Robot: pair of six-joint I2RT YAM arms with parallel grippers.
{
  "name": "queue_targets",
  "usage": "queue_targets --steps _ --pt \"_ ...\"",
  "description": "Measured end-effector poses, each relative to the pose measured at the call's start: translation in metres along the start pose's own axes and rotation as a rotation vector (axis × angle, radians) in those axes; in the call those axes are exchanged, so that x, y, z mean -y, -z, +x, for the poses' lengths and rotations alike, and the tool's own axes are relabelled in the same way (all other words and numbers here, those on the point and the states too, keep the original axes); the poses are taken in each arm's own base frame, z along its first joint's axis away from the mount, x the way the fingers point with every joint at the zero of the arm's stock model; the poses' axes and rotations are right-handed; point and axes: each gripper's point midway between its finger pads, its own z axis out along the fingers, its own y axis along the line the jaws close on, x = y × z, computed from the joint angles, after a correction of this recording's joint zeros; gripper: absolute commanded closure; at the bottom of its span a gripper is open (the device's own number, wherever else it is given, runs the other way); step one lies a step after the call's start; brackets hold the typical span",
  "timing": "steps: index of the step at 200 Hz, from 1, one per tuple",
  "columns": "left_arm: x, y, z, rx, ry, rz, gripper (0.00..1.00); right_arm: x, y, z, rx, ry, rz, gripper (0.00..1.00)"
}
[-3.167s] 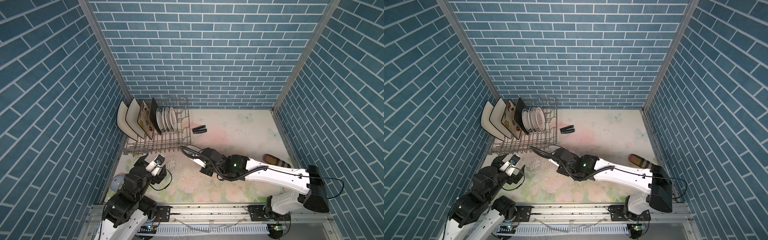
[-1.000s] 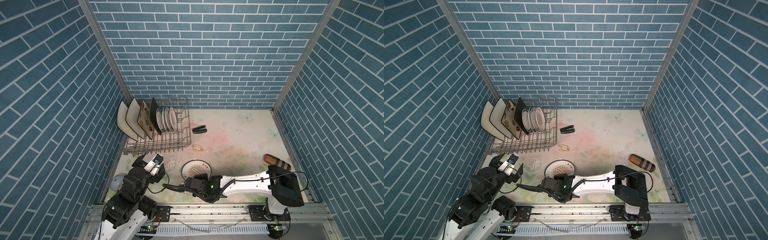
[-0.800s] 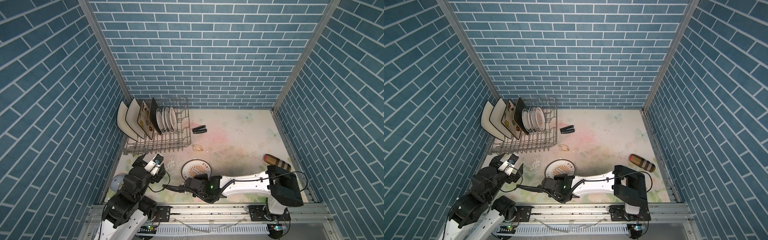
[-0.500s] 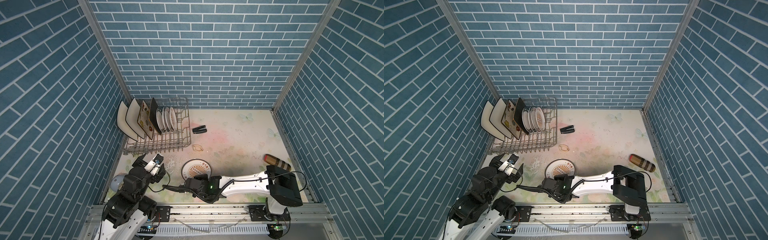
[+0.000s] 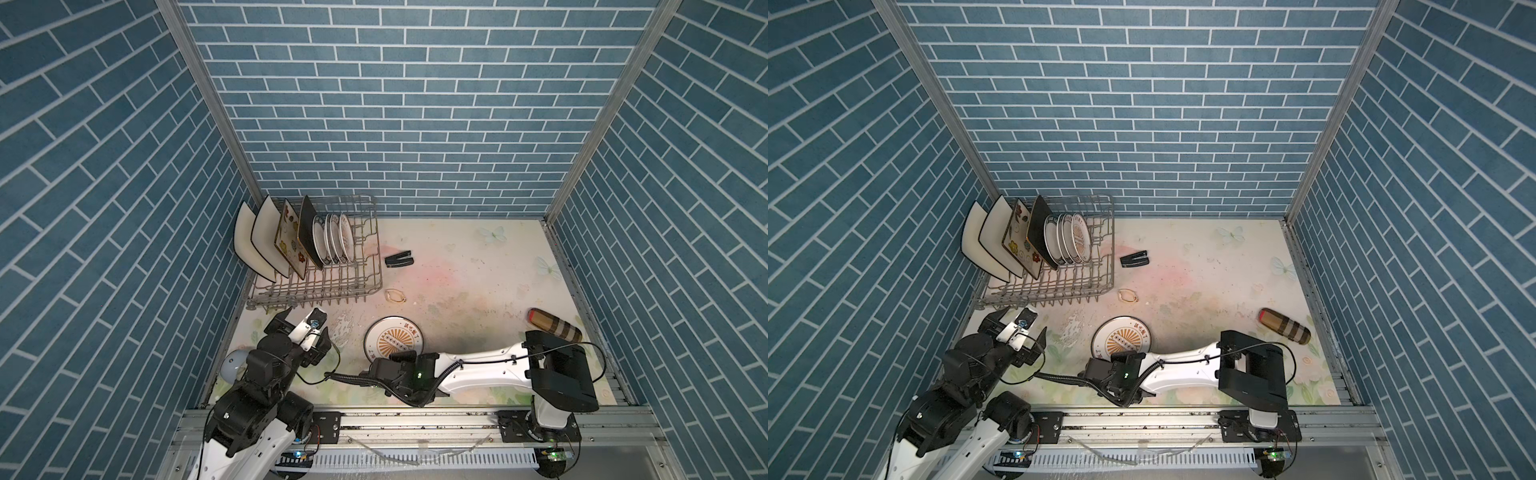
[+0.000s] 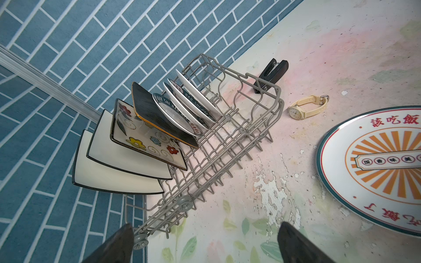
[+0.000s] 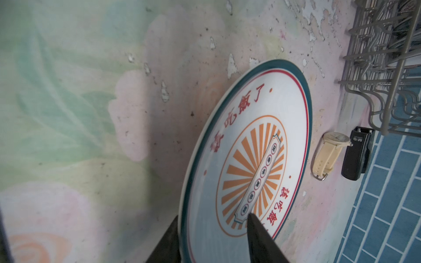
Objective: Unload the plates from the dish rack
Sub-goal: Place the plate at the center of the table.
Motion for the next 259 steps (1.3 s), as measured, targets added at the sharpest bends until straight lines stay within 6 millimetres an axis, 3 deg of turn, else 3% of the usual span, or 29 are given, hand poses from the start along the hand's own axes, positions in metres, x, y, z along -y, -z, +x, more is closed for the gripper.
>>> queue_targets --steps 139,164,211,259 --pt "-0.002 -0.002 0.002 -0.017 -0.001 -0.011 0.01 -0.004 -0.002 0.007 -0.029 -0.063 -0.013 0.54" --pt "-0.01 -0.005 -0.002 -0.048 -0.003 -0.036 0.01 0.001 0.005 0.007 -0.015 -0.079 0.0 0.53" --pt "-0.041 -0.015 -0.048 -0.053 0.02 -0.109 0.01 0.032 0.042 0.003 0.072 -0.141 0.077 0.52" --pt "-0.09 -0.039 -0.128 -0.036 0.034 -0.23 0.01 0.063 0.064 0.02 0.129 -0.236 0.156 0.52"
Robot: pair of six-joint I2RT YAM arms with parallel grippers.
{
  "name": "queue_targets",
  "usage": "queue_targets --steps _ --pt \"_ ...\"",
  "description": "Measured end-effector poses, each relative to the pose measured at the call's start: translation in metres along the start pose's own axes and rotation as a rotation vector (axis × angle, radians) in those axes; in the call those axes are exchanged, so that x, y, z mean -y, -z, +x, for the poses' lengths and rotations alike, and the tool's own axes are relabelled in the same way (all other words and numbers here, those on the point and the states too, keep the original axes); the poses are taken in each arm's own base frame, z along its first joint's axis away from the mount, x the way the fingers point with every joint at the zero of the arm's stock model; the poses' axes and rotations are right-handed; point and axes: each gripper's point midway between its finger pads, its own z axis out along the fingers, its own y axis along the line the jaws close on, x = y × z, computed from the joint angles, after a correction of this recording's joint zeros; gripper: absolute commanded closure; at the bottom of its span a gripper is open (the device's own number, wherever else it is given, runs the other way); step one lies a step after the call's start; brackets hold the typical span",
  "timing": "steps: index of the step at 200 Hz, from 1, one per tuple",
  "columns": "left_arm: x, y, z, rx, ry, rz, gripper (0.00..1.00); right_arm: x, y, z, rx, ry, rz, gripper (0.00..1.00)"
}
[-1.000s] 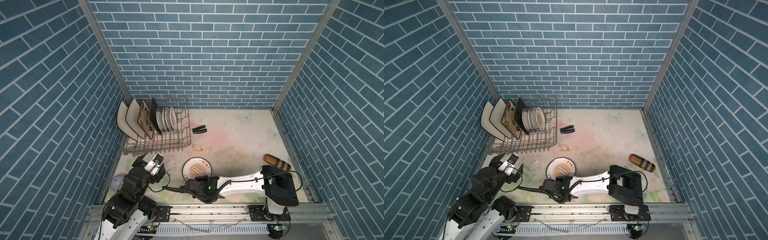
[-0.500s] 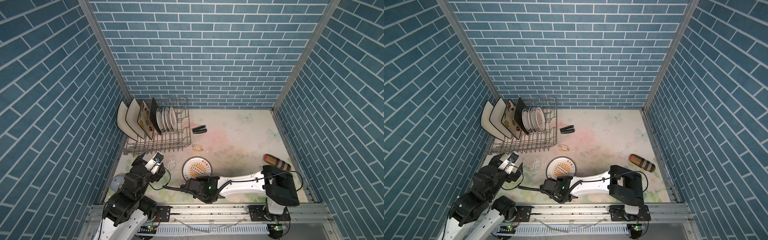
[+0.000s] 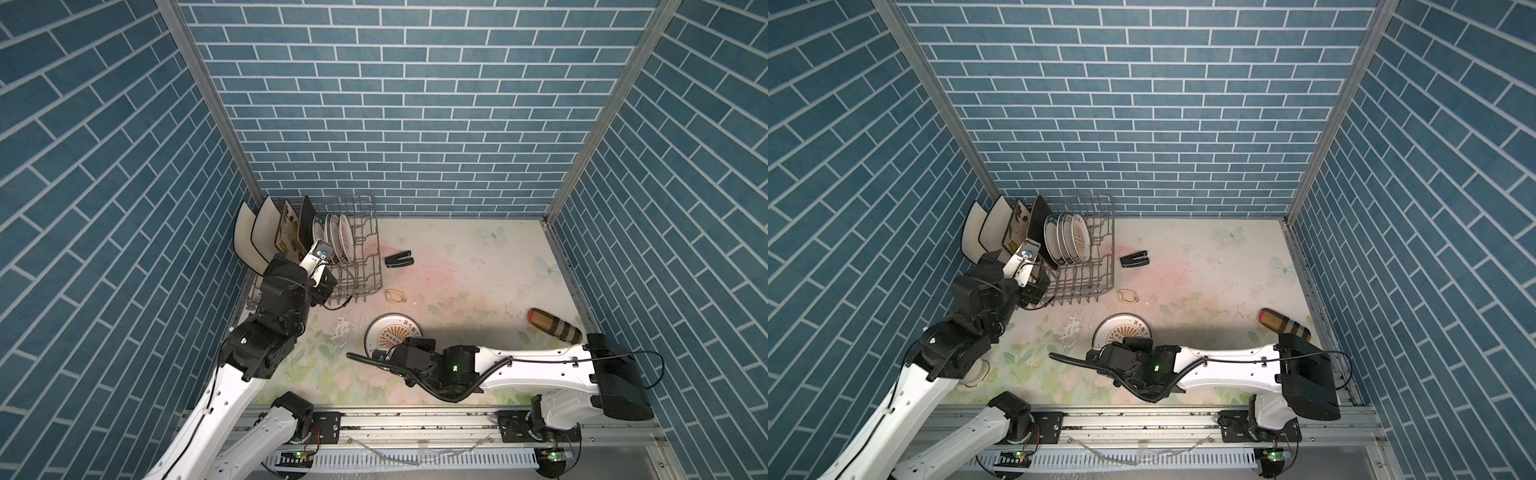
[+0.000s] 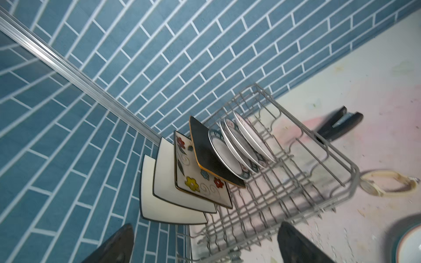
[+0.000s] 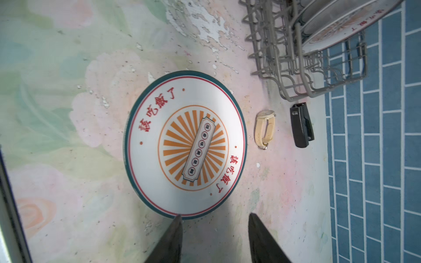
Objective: Unload the plates from the dish rack
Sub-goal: Place the plate at the center of the table, then pick up a plate from the dish rack.
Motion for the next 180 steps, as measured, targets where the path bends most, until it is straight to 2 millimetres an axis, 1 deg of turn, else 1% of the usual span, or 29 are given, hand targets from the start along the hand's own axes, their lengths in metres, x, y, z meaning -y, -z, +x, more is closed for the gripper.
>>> queue_targets --steps 14,21,22,23,24,25,26,27,30,49,64,80,93,116,144,163,180 --pt "-0.007 -0.011 -0.022 0.0 0.005 -0.02 0.01 0.019 0.004 0.006 0.013 -0.057 0.046 0.49" --pt "-0.009 -0.017 -0.034 -0.001 0.01 -0.027 0.01 0.031 0.007 0.01 0.017 -0.094 0.073 0.45" --pt "-0.01 -0.018 -0.035 -0.001 0.011 -0.028 0.01 0.033 0.008 0.011 0.018 -0.097 0.076 0.4" --pt "-0.01 -0.02 -0.037 -0.001 0.011 -0.029 0.01 0.036 0.008 0.012 0.018 -0.109 0.084 0.32" --pt "-0.01 -0.02 -0.038 -0.003 0.011 -0.029 0.01 0.038 0.009 0.012 0.019 -0.115 0.088 0.2" --pt "-0.01 -0.022 -0.04 -0.003 0.013 -0.03 0.01 0.039 0.009 0.013 0.019 -0.12 0.091 0.11" --pt "-0.01 -0.022 -0.041 -0.003 0.013 -0.03 0.01 0.041 0.009 0.014 0.021 -0.128 0.094 0.07" --pt "-0.011 -0.023 -0.042 -0.003 0.013 -0.031 0.01 0.042 0.01 0.014 0.021 -0.131 0.097 0.04" --pt "-0.012 -0.025 -0.047 -0.002 0.016 -0.034 0.01 0.05 0.012 0.016 0.025 -0.159 0.114 0.01" --pt "-0.015 -0.045 -0.073 -0.015 0.033 -0.045 0.01 0.092 0.026 0.032 0.061 -0.334 0.195 0.01" --pt "-0.013 -0.063 -0.089 -0.033 0.045 -0.045 0.01 0.123 0.04 0.049 0.099 -0.478 0.252 0.01" --pt "-0.006 -0.084 -0.095 -0.074 0.054 -0.031 0.01 0.152 0.054 0.067 0.145 -0.632 0.309 0.01" --pt "0.0 -0.103 -0.097 -0.114 0.069 -0.015 0.03 0.17 0.064 0.081 0.185 -0.734 0.349 0.01" --pt "0.01 -0.134 -0.09 -0.188 0.105 0.02 0.04 0.188 0.076 0.091 0.243 -0.833 0.372 0.01" --pt "0.019 -0.169 -0.072 -0.278 0.167 0.062 0.05 0.203 0.077 0.1 0.255 -0.909 0.376 0.01" --pt "0.026 -0.189 -0.062 -0.322 0.194 0.086 0.06 0.211 0.077 0.102 0.257 -0.925 0.374 0.01" --pt "0.037 -0.206 -0.053 -0.36 0.204 0.116 0.08 0.218 0.075 0.097 0.264 -0.93 0.36 0.02"
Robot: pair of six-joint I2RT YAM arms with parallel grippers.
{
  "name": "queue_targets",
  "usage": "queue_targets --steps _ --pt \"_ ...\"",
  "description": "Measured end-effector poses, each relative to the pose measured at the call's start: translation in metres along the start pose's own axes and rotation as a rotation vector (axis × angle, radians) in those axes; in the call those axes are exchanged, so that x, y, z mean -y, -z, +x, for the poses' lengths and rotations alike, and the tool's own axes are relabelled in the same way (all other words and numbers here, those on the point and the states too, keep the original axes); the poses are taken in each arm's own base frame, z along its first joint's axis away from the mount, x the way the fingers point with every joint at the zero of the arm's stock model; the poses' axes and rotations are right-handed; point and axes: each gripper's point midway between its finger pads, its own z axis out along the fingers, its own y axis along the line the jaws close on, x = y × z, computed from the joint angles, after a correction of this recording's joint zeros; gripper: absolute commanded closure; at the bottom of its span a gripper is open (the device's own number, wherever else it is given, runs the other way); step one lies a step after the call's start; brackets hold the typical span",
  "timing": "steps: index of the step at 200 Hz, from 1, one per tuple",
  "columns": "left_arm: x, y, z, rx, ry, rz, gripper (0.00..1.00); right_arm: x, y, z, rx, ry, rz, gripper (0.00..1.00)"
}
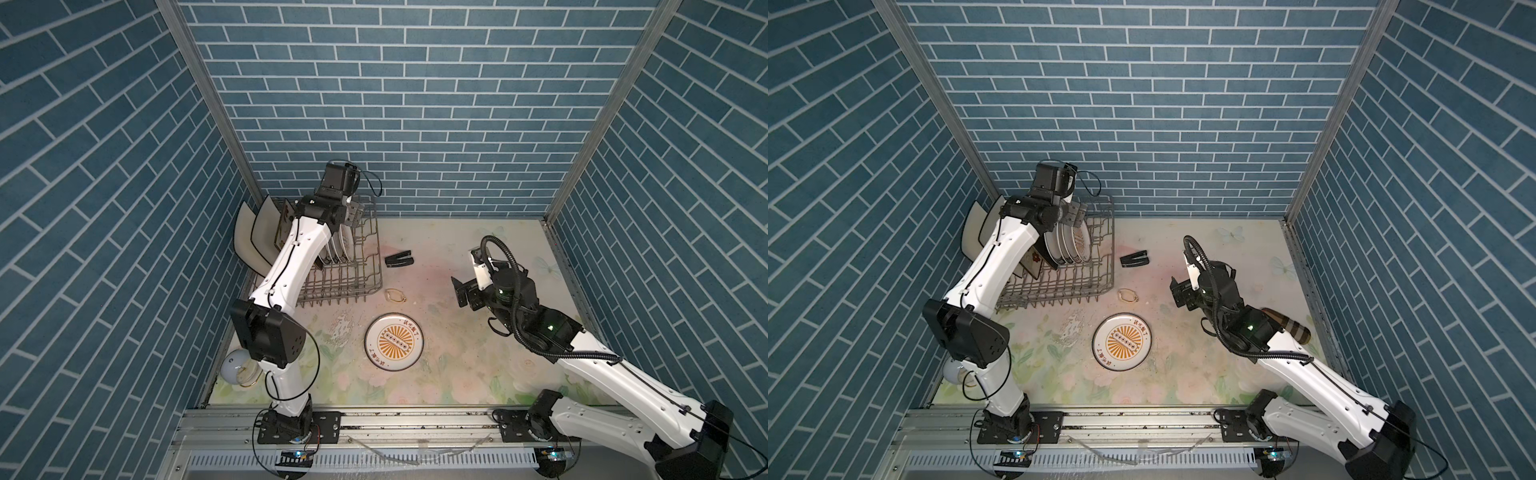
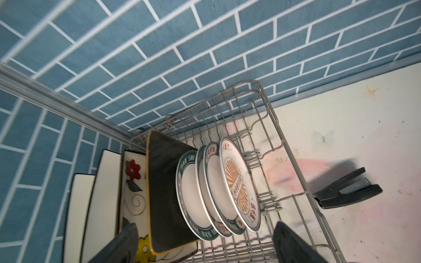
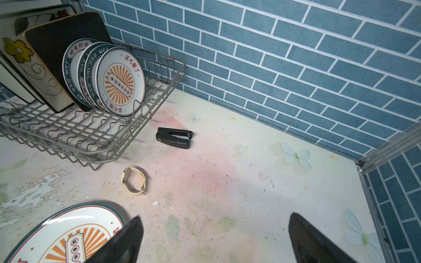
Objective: Unload the plates from the dish rack
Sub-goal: Pick up a plate from the dish rack.
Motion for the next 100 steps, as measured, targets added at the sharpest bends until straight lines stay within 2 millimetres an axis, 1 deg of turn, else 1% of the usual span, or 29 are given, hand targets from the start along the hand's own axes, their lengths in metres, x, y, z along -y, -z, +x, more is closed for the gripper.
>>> queue_targets --steps 14,29,50,71,100 --pt "0.007 -0.014 0.002 -0.024 0.005 0.022 0.11 0.0 -0.006 -0.004 -0.008 -0.002 -0.002 0.05" --pt "0.014 -0.027 0.006 -0.052 0.007 0.043 0.12 0.0 -0.013 -0.003 -0.027 -0.006 0.003 0.09" --pt "0.022 -0.042 0.012 -0.086 0.015 0.066 0.15 0.007 -0.024 0.008 -0.074 -0.026 0.027 0.11" --pt "0.025 -0.054 0.015 -0.107 0.031 0.076 0.17 0.014 -0.033 0.021 -0.124 -0.065 0.034 0.15" --pt "0.032 -0.068 0.022 -0.142 0.044 0.09 0.23 0.018 -0.04 0.029 -0.155 -0.118 0.019 0.17"
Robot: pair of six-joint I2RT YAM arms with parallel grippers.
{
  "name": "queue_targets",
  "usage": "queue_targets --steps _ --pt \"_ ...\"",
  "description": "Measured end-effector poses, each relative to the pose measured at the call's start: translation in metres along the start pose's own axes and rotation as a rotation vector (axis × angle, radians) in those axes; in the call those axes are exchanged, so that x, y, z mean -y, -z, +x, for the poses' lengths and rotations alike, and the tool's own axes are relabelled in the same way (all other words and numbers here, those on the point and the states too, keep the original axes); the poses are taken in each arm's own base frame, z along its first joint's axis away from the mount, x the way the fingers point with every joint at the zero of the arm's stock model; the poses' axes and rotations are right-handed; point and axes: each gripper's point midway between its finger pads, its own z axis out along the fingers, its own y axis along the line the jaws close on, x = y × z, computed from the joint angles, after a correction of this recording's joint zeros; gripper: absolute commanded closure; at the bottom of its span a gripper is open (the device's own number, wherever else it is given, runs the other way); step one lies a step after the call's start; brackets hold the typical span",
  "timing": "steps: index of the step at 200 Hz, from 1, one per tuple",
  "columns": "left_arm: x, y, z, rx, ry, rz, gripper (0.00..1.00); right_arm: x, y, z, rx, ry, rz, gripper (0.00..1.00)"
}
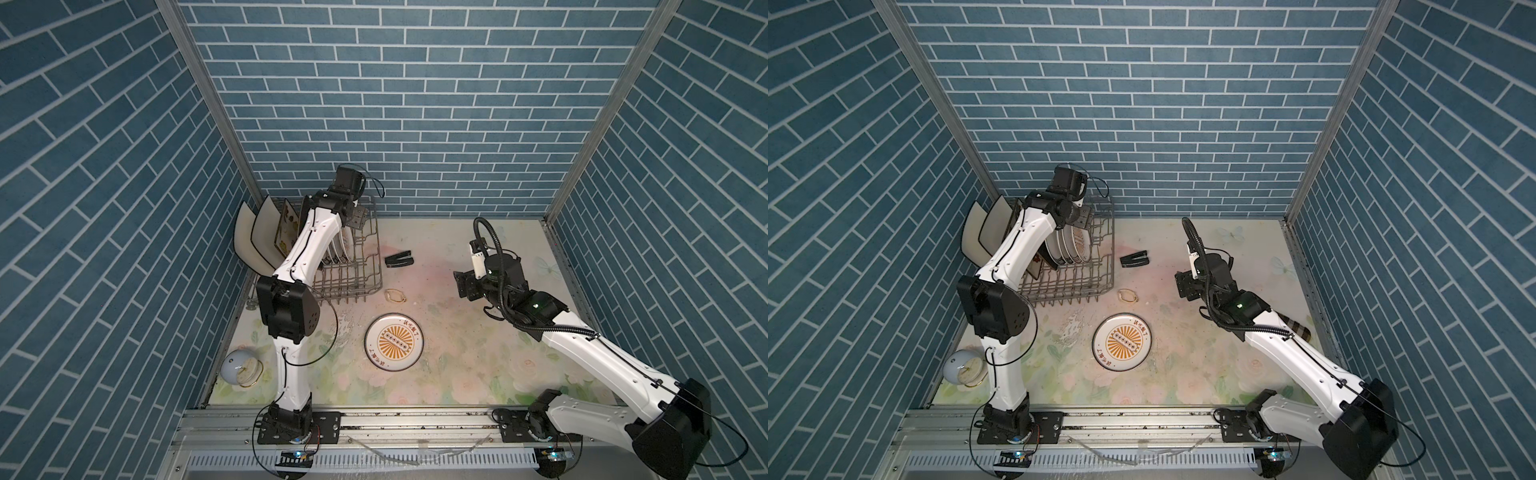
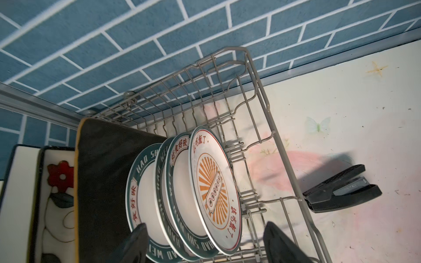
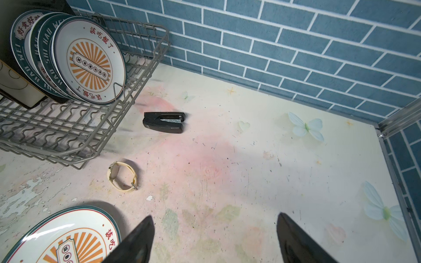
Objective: Unload the plates from the dish rack
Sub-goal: Pick up a plate from the dish rack.
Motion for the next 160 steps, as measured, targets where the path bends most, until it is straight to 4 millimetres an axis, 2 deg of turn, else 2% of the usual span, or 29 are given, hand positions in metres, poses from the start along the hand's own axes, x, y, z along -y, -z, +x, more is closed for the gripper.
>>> queue_targets --steps 62,160 --pt "0.01 -0.03 0.017 -0.074 0.017 0.011 0.28 0.0 -0.01 0.006 -0.03 -0.048 -0.039 0.18" --pt "0.011 -0.061 0.035 -0.14 0.041 -0.003 0.32 -0.001 -0.046 0.032 -0.129 -0.056 -0.062 0.21"
